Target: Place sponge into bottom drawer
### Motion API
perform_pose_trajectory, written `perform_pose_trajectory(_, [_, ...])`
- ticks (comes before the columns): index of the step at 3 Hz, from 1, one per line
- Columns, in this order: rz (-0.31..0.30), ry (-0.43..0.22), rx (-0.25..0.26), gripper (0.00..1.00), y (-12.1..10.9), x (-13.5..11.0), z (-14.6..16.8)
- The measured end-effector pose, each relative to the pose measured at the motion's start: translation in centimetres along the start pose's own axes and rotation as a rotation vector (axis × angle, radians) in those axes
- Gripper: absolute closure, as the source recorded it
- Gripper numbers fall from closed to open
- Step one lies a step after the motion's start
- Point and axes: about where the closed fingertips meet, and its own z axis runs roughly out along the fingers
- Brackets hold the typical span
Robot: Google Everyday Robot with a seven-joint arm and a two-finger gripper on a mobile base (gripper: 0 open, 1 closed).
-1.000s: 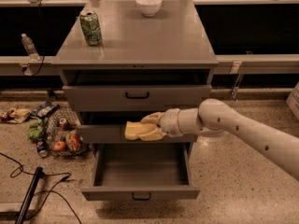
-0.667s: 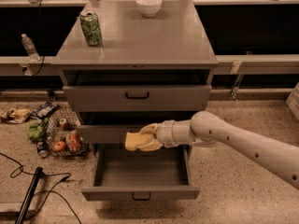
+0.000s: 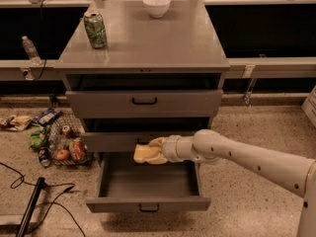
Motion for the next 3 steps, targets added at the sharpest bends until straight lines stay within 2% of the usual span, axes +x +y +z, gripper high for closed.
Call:
perform_pose_trajectory(1, [0.055, -0.029, 0.005, 1.0, 1.1, 1.6, 1.2])
perform_pose_trajectory(2, [0.117, -0.061, 0.024, 1.0, 3.8, 6.4, 3.7])
perform_pose_trajectory(3, [0.163, -0.052, 0.009, 1.0, 6.7, 12.3, 6.8])
